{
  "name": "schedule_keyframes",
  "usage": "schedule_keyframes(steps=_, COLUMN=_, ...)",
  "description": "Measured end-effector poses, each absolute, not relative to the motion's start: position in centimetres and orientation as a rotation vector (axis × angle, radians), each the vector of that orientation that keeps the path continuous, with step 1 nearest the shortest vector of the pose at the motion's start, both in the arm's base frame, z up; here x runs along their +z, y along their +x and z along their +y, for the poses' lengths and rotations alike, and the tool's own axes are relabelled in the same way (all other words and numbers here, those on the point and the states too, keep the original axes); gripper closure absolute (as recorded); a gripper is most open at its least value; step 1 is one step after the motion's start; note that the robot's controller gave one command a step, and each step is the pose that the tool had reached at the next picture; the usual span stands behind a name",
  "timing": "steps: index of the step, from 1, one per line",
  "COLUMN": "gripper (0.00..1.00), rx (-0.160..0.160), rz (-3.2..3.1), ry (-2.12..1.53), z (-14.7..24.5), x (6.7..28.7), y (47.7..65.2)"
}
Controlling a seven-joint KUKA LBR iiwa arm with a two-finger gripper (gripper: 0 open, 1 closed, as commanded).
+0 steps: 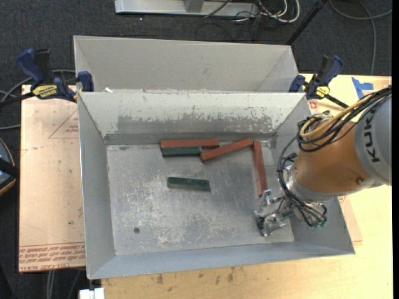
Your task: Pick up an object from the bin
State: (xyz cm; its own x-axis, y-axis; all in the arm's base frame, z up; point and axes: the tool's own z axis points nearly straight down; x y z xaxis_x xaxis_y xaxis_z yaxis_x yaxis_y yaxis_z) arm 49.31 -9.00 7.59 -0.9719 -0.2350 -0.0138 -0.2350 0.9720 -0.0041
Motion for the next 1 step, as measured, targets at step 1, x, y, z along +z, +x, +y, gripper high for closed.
schedule_keyframes(steps=1, gripper=1.0, rx=-0.005, rz=3.105, ry=-0.4, z=-10.07, x=26.66, y=48.69)
